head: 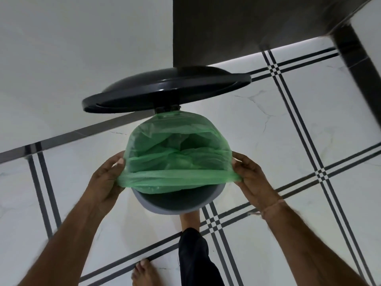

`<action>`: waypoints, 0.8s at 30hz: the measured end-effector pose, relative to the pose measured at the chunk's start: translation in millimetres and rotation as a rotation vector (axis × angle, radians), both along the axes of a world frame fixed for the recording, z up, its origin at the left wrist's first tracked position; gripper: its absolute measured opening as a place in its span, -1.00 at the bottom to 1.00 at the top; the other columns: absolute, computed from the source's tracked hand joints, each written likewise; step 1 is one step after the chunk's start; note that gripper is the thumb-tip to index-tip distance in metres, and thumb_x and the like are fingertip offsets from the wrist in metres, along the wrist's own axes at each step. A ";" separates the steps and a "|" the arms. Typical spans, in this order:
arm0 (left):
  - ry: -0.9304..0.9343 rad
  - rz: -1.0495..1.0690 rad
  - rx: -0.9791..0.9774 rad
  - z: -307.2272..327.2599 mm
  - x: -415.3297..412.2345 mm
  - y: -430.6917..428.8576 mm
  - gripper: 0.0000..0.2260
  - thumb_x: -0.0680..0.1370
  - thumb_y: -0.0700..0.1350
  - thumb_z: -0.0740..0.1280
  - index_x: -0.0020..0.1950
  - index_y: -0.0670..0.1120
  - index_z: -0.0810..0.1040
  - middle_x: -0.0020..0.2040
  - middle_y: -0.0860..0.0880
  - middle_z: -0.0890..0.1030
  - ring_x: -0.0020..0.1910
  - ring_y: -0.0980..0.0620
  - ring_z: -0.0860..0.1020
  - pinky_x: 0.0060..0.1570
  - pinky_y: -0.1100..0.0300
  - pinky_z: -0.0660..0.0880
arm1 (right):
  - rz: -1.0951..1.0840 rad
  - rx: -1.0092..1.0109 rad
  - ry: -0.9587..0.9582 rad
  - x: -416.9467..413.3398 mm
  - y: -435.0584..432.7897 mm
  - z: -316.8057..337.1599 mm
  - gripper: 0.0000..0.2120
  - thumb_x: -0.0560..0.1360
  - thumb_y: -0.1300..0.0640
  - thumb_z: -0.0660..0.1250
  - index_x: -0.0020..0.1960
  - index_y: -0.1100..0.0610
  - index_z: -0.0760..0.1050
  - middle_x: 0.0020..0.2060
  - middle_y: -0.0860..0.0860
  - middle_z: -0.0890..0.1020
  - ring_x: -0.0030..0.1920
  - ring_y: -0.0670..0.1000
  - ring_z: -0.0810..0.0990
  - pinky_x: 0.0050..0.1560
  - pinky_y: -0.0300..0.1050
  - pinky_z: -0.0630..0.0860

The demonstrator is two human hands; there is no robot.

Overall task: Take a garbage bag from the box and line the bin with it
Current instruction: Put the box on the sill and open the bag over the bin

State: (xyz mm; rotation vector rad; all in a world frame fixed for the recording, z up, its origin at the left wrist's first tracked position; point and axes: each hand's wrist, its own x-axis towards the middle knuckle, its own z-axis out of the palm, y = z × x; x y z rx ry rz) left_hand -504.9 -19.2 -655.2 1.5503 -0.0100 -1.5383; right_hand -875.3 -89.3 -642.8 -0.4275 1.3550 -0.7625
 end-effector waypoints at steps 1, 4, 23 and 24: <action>0.017 0.044 0.023 0.5 -2.5 5.9 -0.62 0.62 -0.17 0.36 0.44 -0.13 0.54 0.29 -0.13 0.66 0.10 -0.06 0.68 0.01 0.06 0.68 | -0.053 0.037 0.026 2.4 4.4 1.8 -0.80 0.62 0.34 0.30 0.23 0.24 0.57 -0.17 0.09 0.75 -0.22 0.00 0.69 -0.25 -0.21 0.62; 0.033 0.087 0.106 7.8 -16.6 19.9 -0.58 0.58 -0.27 0.39 0.45 -0.17 0.50 0.18 -0.13 0.68 0.02 -0.06 0.66 -0.06 0.10 0.65 | -0.029 0.107 0.128 5.8 17.6 8.1 -0.95 0.59 0.27 0.40 0.04 0.24 0.60 -0.31 0.04 0.68 -0.31 -0.03 0.50 -0.42 -0.32 0.46; 0.359 0.300 0.289 24.9 -72.1 78.1 -0.90 0.65 -0.17 0.32 -0.04 -0.12 0.58 -0.27 -0.01 0.63 -0.41 0.11 0.60 -0.26 0.20 0.66 | -0.179 0.440 -0.149 16.9 72.2 17.8 -0.69 0.56 -0.13 0.36 0.10 0.10 0.60 -0.18 -0.01 0.72 -0.21 -0.06 0.61 -0.26 -0.19 0.57; 0.383 0.342 0.284 23.7 -76.0 80.4 -0.89 0.65 -0.16 0.31 -0.04 -0.12 0.58 -0.29 -0.02 0.64 -0.42 0.11 0.61 -0.25 0.19 0.67 | -0.196 0.441 -0.163 17.5 74.4 16.1 -0.67 0.53 -0.13 0.37 0.10 0.11 0.60 -0.16 0.00 0.72 -0.17 -0.05 0.62 -0.25 -0.18 0.59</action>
